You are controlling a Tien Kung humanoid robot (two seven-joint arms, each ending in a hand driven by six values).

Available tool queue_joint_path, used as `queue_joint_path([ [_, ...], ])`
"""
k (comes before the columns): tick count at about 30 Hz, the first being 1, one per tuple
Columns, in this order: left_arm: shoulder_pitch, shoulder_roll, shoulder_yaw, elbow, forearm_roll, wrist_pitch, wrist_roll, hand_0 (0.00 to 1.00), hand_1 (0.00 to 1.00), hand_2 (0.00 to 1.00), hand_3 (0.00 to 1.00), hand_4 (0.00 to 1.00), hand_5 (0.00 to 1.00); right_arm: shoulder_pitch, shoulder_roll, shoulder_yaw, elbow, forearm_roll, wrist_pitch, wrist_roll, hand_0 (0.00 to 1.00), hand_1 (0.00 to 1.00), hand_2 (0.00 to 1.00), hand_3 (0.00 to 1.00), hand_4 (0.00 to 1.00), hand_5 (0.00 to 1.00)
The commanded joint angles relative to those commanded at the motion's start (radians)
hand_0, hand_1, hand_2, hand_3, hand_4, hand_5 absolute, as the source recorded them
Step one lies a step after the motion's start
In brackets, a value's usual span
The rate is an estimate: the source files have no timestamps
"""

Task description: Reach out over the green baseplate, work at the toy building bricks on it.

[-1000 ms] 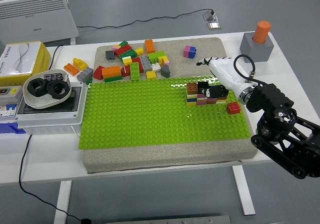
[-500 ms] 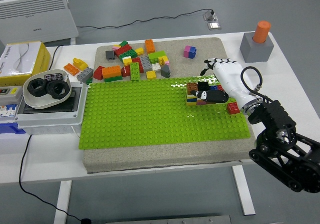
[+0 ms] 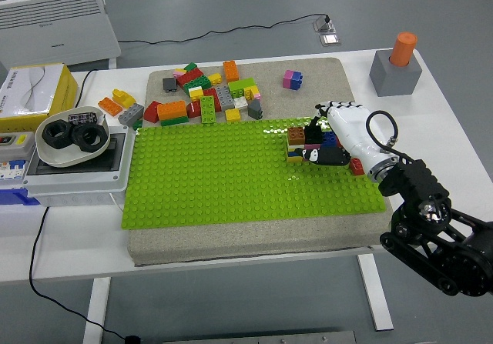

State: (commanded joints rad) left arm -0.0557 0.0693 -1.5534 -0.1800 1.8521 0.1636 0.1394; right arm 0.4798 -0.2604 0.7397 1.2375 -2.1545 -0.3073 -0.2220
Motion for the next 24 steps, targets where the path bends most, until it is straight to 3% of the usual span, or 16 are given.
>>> queue_joint_path([
  [24, -0.002, 0.002, 0.002, 0.000, 0.002, -0.003, 0.000, 0.689, 0.384, 0.385, 0.458, 0.103, 0.002, 0.013, 0.010, -0.007, -0.034, 0.017, 0.008, 0.003, 0.779, 0.800, 0.834, 0.598, 0.901, 0.575],
])
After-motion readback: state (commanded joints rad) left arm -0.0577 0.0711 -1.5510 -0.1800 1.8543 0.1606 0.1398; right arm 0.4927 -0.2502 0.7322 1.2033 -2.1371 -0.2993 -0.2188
